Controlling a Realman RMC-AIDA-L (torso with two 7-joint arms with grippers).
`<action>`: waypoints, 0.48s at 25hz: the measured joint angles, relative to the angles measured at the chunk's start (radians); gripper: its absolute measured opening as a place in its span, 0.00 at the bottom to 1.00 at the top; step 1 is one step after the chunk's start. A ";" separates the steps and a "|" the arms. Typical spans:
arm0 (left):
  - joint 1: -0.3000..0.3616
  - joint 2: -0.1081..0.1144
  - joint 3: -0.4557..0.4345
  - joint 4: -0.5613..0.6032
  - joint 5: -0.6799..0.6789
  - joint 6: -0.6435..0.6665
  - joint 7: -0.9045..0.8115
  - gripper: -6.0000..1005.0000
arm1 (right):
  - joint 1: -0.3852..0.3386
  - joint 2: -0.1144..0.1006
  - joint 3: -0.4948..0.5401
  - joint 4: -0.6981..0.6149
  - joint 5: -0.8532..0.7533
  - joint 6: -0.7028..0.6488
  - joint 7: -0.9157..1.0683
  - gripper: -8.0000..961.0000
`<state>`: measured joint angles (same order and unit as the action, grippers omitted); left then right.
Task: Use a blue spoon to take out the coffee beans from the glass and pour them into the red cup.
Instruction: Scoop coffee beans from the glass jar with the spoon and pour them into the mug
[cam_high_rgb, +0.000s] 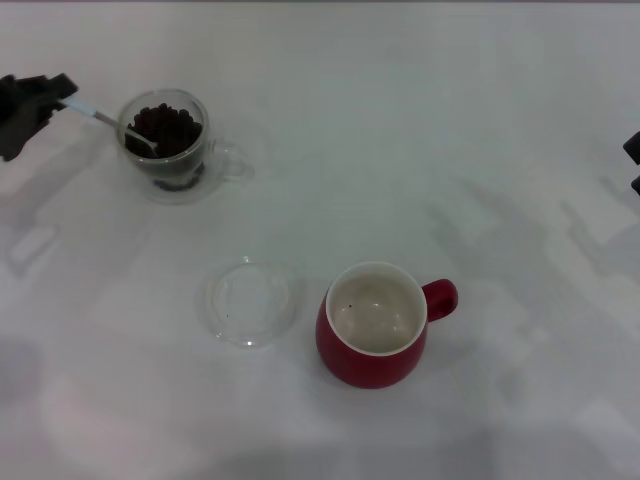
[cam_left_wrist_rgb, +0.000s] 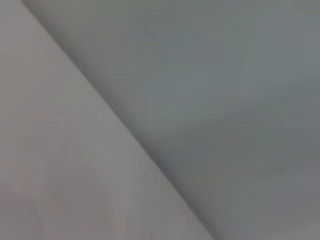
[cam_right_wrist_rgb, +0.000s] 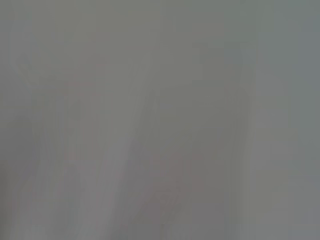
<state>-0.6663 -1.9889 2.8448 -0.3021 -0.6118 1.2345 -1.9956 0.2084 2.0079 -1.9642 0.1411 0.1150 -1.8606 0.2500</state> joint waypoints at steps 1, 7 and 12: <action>0.028 -0.001 0.000 0.002 -0.041 0.015 -0.016 0.13 | 0.001 0.000 0.000 0.000 0.000 0.000 0.000 0.63; 0.093 -0.005 0.000 0.010 -0.139 0.046 -0.024 0.13 | 0.008 -0.001 0.001 0.000 0.003 0.000 0.000 0.63; 0.114 -0.005 -0.001 0.011 -0.193 0.103 -0.015 0.13 | 0.015 -0.002 0.001 0.000 0.004 0.001 0.000 0.63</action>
<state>-0.5527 -1.9936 2.8440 -0.2914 -0.8044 1.3376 -2.0106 0.2231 2.0064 -1.9632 0.1411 0.1188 -1.8591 0.2500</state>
